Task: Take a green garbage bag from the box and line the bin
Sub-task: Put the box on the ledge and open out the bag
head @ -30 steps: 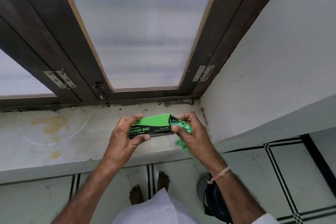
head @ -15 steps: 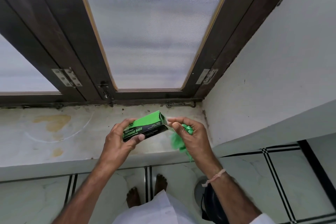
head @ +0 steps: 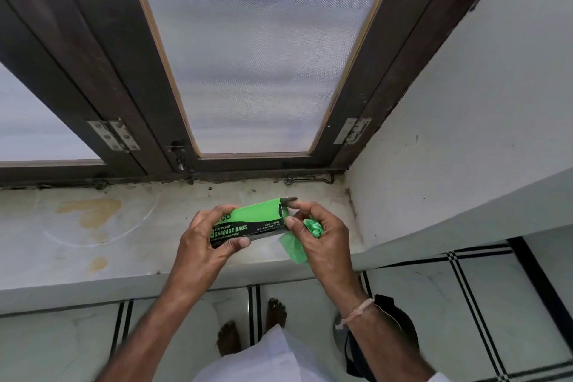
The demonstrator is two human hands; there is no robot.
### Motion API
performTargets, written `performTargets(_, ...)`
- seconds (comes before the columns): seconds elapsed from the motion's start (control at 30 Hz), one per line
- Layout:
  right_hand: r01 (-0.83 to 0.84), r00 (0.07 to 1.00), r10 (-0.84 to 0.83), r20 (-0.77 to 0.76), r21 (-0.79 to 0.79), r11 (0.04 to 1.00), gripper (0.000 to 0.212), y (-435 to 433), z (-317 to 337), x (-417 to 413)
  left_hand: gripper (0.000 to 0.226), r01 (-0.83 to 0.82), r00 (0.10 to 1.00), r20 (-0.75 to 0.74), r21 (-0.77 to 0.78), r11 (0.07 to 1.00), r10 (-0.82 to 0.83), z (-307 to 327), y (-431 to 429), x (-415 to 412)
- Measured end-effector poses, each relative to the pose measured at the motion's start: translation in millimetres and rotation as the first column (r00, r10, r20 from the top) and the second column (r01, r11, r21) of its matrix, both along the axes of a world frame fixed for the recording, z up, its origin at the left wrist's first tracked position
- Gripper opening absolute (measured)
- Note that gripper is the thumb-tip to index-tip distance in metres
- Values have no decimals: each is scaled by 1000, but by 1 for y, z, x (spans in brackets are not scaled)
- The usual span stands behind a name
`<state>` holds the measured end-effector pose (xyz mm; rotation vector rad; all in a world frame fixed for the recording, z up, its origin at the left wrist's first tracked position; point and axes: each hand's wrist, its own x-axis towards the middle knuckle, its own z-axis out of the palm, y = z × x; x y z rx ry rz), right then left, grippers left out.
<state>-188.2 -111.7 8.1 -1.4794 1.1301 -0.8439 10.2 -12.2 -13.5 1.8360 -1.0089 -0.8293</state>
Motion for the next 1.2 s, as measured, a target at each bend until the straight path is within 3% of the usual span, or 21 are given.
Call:
performTargets(0.13, 34, 999, -34, 11, -13, 999, 54, 4, 1, -1, 64, -16, 1000, -6, 1, 1000, 16, 0, 0, 2)
performTargets(0.27, 8, 1000, -7, 10, -60, 998, 25, 4, 0, 1, 60, -20, 999, -44, -10, 1000, 20, -1, 1, 2)
performTargets(0.33, -1, 1000, 3, 24, -56, 998, 22, 4, 0, 1, 59, -29, 998, -54, -12, 1000, 29, -2, 1, 2)
performTargets(0.47, 161, 981, -173, 91, 122, 979, 18, 6, -1, 3, 65, -37, 998, -43, -25, 999, 36, 0, 0, 1)
performTargets(0.63, 243, 937, -315, 155, 360, 901, 59, 12, 7, 9, 64, -43, 999, -5, -41, 998, 43, 2, -2, 0)
performTargets(0.8, 189, 934, -274, 229, 332, 924, 21, 16, 12, 9, 63, -40, 999, 30, -39, 998, 41, 2, -2, 2)
performTargets(1.2, 137, 980, -157, 125, 156, 978, 17, 11, 4, 11, 59, -35, 991, 130, -62, 997, 43, 8, -1, 0)
